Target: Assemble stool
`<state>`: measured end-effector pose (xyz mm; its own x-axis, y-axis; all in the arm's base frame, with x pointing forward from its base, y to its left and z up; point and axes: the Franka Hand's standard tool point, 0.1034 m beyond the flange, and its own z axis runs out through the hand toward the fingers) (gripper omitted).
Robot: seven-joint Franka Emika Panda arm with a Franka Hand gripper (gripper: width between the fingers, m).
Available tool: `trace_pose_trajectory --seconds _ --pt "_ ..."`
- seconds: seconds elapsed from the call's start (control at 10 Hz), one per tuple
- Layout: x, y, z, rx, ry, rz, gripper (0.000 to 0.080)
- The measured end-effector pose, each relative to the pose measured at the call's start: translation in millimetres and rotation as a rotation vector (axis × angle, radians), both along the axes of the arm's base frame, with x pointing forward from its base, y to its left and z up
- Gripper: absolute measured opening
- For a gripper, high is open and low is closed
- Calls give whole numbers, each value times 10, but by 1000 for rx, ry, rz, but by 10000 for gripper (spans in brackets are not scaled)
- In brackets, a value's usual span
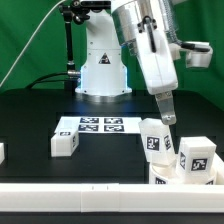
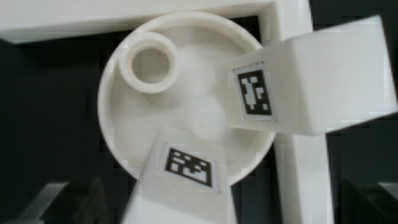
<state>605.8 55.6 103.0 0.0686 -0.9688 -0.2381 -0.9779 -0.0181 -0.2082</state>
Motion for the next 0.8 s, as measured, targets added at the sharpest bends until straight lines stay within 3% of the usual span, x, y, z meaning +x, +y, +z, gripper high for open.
trace_pose_trajectory --seconds 0.3,0.8 --pt "63 77 85 -81 -31 383 649" --pt "102 79 101 -149 -112 744 649"
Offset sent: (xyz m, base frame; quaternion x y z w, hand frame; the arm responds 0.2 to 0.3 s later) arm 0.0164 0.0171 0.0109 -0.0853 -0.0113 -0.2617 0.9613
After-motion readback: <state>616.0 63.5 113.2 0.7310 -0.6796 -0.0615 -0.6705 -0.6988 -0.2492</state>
